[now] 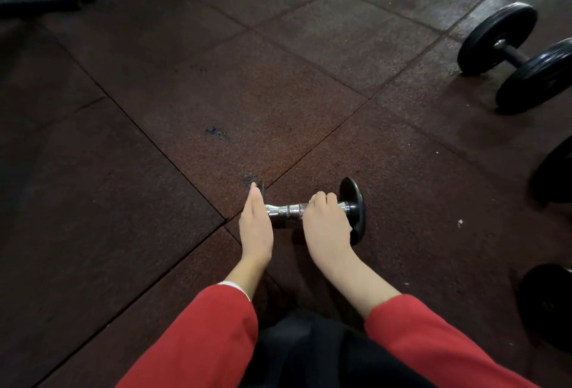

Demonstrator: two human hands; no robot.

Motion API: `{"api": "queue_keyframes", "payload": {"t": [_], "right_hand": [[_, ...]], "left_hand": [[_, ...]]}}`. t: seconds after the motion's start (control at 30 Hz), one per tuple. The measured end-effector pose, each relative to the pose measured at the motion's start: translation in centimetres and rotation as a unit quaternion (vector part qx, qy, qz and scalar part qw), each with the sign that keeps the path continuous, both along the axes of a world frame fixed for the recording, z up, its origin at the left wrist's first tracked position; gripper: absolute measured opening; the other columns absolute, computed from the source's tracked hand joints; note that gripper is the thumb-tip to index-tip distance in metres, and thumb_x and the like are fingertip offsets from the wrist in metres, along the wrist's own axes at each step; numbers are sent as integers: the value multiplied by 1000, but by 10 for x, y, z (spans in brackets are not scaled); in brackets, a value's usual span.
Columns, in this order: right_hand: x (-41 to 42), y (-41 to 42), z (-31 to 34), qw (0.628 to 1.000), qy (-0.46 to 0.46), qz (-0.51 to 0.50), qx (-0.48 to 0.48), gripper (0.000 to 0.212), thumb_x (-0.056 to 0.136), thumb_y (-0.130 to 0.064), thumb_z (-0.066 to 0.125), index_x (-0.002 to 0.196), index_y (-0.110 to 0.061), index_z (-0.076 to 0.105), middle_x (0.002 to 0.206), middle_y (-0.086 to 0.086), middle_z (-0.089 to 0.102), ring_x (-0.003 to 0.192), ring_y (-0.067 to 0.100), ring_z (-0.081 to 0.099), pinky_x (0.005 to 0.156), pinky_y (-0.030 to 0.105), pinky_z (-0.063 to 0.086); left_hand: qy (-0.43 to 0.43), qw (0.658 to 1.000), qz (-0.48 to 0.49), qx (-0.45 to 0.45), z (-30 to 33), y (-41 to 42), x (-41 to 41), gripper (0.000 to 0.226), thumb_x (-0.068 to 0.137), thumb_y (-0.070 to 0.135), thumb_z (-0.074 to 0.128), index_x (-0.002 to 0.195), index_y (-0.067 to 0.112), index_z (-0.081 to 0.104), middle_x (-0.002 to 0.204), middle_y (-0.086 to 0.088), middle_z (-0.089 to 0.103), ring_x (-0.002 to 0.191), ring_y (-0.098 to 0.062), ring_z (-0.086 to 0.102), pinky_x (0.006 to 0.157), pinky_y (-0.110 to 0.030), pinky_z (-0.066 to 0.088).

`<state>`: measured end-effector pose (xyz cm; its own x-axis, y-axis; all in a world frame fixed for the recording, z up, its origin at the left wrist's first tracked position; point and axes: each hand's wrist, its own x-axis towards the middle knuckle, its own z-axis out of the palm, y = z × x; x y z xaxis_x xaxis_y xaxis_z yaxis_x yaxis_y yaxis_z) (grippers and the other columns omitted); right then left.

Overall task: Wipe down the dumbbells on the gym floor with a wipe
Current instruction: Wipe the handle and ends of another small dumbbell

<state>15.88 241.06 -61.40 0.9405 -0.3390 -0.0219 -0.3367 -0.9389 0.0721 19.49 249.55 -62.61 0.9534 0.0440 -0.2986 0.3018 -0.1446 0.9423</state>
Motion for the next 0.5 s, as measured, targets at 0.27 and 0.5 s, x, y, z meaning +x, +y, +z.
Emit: {"api": "queue_keyframes", "payload": {"t": [0.27, 0.5], "right_hand": [[-3, 1, 0, 996, 48, -40, -61, 38, 64, -7, 36, 50, -9, 71, 63, 7, 64, 61, 18, 62, 44, 21, 43], [0, -12, 1, 995, 68, -18, -69, 36, 96, -4, 30, 119, -2, 58, 119, 14, 49, 113, 30, 45, 86, 31, 43]], "left_hand": [[3, 1000, 5, -4, 3, -1, 3, 46, 101, 32, 26, 139, 11, 40, 146, -1, 40, 136, -9, 32, 103, -14, 19], [8, 1000, -10, 22, 6, -1, 4, 48, 101, 33, 25, 139, 9, 41, 146, -3, 40, 137, -13, 32, 112, -24, 20]]}}
